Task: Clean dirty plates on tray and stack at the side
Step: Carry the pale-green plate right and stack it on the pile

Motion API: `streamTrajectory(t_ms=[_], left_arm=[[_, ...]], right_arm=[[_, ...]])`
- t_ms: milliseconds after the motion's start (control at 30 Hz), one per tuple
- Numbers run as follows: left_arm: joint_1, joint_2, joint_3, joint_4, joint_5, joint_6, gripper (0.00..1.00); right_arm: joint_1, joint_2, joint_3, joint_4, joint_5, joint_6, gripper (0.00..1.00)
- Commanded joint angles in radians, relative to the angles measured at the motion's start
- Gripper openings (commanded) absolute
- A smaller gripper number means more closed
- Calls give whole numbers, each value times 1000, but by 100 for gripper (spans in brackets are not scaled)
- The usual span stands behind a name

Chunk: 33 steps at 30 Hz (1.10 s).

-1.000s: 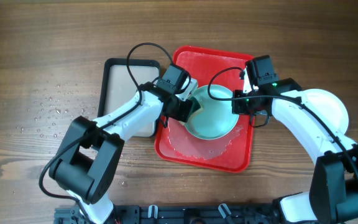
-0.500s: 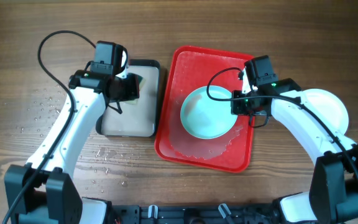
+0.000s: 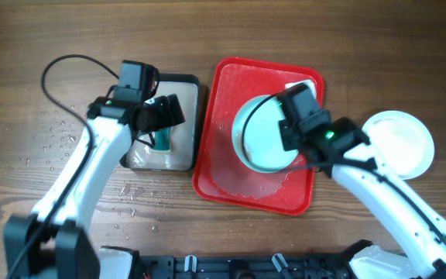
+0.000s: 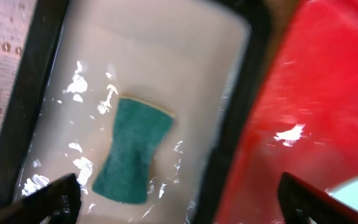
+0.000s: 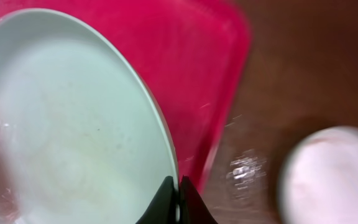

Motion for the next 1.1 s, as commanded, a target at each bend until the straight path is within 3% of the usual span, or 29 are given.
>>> streamTrajectory(t_ms=[0, 133, 333, 533, 1000, 1067], left_arm=[[4, -119, 17, -6, 58, -6, 100], [4, -185, 17, -29, 58, -6, 100], [4, -184, 17, -53, 58, -6, 100], [4, -184, 17, -53, 58, -6, 100], [4, -184, 17, -53, 58, -6, 100], [4, -184, 17, -53, 58, -6, 100]], right_arm=[[138, 2, 11, 1, 428, -50, 4], [250, 2, 11, 17, 700, -100, 4], [362, 2, 11, 90, 868, -248, 5], [402, 2, 11, 211, 882, -342, 4], [402, 2, 11, 226, 888, -336, 4], [386, 2, 11, 237, 870, -266, 4]])
